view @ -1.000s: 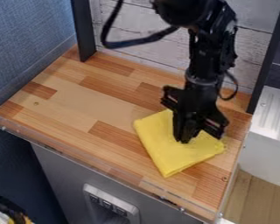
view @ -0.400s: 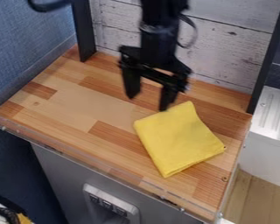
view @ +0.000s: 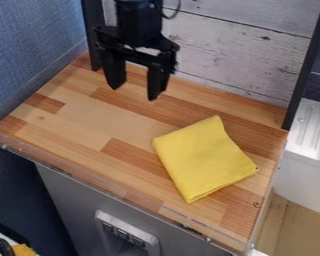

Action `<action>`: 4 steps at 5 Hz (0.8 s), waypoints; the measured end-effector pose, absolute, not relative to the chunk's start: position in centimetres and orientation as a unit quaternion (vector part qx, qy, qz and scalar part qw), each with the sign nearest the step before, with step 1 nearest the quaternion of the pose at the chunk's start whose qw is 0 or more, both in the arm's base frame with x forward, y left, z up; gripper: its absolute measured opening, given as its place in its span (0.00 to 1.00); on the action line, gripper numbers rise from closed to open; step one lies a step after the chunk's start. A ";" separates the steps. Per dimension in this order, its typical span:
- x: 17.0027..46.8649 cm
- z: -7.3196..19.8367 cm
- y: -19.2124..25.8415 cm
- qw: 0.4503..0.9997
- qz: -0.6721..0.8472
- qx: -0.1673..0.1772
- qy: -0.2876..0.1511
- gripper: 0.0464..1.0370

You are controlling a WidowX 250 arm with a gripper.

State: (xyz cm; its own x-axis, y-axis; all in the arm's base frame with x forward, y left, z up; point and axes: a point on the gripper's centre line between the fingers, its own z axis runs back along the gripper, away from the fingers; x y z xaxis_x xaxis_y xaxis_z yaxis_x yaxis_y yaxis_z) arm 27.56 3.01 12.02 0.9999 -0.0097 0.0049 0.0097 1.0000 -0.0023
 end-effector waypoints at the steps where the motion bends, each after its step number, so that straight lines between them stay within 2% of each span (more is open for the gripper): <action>1: 27.8 13.0 4.7 1.000 0.004 -0.002 -0.007 0.96; 2: 28.0 13.7 6.2 1.000 0.010 -0.002 -0.015 0.96; 4: 28.1 13.2 7.9 1.000 0.009 -0.004 -0.006 0.96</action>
State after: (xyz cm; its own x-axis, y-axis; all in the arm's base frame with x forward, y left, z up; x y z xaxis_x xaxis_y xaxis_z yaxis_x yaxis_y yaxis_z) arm 28.09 7.88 13.24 0.9998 0.0184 0.0116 -0.0183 0.9998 -0.0076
